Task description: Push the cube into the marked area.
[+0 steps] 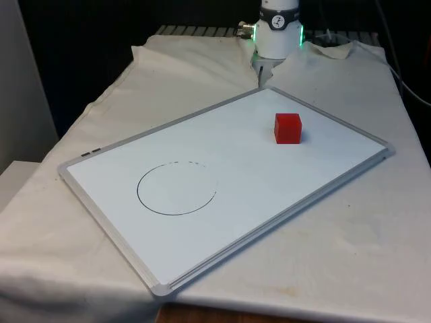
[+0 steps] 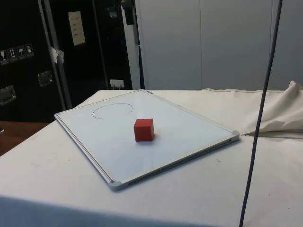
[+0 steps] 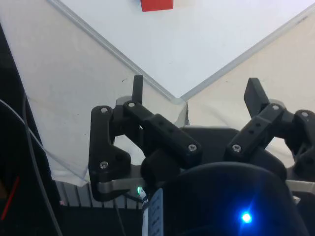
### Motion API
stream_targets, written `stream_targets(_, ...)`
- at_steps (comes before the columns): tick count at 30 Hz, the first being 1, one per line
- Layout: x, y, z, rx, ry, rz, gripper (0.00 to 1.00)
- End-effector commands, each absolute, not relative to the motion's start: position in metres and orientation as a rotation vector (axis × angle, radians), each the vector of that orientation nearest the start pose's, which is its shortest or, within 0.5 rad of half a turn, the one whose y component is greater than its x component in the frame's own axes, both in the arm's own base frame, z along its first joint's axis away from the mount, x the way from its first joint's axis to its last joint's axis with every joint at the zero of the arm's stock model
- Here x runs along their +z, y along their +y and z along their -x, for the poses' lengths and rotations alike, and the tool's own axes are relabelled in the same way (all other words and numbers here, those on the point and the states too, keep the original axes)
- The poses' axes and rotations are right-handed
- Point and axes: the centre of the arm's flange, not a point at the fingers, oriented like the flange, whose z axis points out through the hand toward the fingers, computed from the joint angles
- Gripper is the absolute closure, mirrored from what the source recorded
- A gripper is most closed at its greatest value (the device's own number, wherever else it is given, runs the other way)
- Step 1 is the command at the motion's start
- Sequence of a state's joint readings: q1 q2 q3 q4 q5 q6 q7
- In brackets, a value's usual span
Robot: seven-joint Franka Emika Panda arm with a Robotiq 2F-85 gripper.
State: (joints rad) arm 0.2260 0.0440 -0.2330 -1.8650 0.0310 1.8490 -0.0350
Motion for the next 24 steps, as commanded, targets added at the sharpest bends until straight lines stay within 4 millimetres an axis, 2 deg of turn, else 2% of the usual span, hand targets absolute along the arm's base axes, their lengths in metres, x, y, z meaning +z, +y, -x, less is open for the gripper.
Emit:
stream_targets(1,0.485,0.001,-0.567,0.090,-0.029,3.121,0.01)
stream_targets(8,0.484,0.000,-0.567,0.091,-0.029,3.120,0.36)
stream_targets(9,0.485,0.001,-0.567,0.090,-0.031,3.121,0.36)
stream_targets(10,0.485,0.001,-0.567,0.090,-0.031,3.121,0.45)
stream_targets(14,0.485,0.001,-0.567,0.090,-0.031,3.121,0.64)
stream_targets(15,0.485,0.001,-0.567,0.090,-0.031,3.121,0.72)
stream_targets(16,0.484,0.001,-0.567,0.091,-0.030,3.119,0.77)
stream_targets(17,0.485,0.001,-0.567,0.090,-0.031,3.121,0.77)
stream_targets(18,0.484,0.001,-0.567,0.091,-0.031,3.121,0.86)
stream_targets(21,0.482,0.008,-0.566,0.079,-0.029,3.121,1.00)
stream_targets(24,0.477,0.015,-0.564,0.063,-0.023,3.121,1.00)
